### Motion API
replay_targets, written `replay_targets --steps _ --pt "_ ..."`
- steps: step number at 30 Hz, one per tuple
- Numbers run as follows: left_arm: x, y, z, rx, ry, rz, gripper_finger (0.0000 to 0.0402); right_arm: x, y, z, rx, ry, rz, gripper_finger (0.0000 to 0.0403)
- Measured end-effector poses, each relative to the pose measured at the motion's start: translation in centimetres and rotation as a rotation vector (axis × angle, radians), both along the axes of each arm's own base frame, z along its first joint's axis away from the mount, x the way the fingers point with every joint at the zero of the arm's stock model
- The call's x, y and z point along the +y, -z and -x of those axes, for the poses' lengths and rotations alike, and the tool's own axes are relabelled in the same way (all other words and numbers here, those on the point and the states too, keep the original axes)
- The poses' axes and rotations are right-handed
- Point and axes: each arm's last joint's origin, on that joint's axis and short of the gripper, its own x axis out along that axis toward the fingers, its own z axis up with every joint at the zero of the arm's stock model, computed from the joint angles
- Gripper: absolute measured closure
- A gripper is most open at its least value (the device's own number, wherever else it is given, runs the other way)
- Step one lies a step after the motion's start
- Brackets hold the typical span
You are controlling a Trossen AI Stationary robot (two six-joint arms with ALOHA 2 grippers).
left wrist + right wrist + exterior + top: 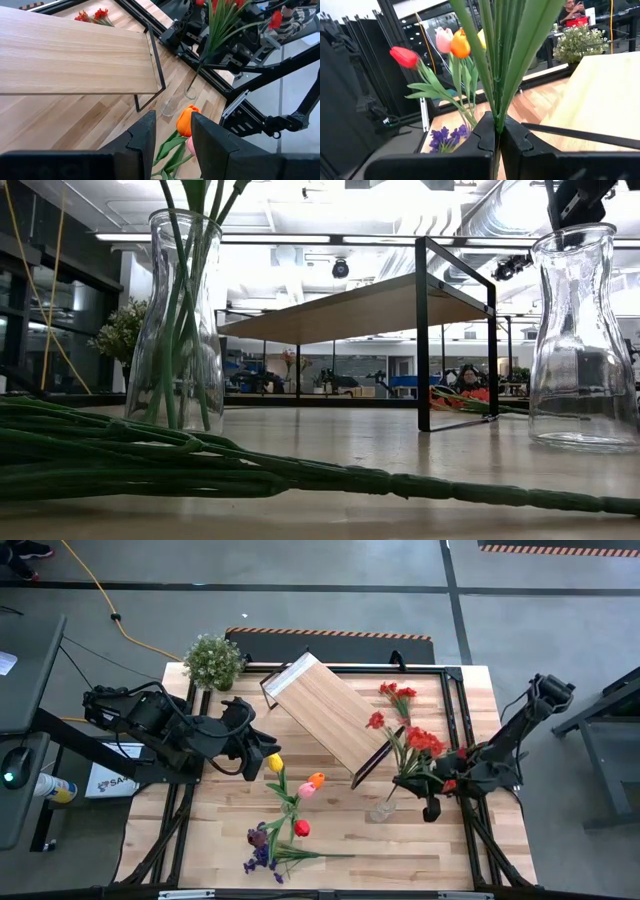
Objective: Pick and place flowers into a vace then onto a shelf
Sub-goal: Put the left orange flowers into the right transparent vase
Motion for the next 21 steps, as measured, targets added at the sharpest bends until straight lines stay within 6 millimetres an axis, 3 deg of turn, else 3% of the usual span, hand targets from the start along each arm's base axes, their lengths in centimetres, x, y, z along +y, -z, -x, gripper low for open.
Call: replay_targets --steps 21 --pt "0.0 0.1 0.0 0.009 0.004 -0.009 0.0245 0.1 1.9 -0.3 0.118 0.053 -0.001 0.0401"
